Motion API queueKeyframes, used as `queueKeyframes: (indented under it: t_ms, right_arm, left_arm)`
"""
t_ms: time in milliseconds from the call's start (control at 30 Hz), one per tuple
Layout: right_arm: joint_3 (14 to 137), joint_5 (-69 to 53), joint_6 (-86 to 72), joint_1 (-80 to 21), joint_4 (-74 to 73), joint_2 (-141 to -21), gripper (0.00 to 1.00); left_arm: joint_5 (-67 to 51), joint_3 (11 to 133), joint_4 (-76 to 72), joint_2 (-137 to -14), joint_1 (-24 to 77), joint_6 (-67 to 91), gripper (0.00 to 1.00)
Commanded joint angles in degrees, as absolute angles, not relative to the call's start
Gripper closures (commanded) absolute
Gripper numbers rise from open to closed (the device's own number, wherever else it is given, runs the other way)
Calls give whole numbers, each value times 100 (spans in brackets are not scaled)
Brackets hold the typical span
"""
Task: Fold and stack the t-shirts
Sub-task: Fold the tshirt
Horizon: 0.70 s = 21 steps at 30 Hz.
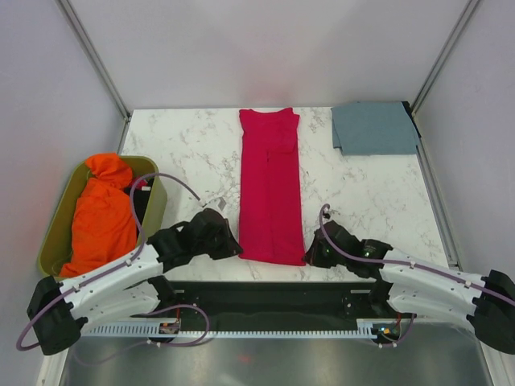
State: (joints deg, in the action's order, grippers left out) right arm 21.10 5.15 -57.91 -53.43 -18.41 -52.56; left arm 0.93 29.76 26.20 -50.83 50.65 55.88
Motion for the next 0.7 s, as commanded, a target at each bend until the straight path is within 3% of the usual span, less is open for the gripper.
queueKeyframes:
  t_ms: [0,233,667]
  right_arm:
    - [3160,1080,-5662,-5361,-2908,-5133,100]
    - [5210,2162,-4600,-5019,-3823,-6053,100]
    - [7064,1618,-2980,-3349,-3270,-8102,100]
  left_arm:
    - [298,3953,3558,-5132,5071,5450,98]
    - [738,5570,3964,-6107,4931,4817,98]
    - [423,7636,3885,-8453,3323,3306,98]
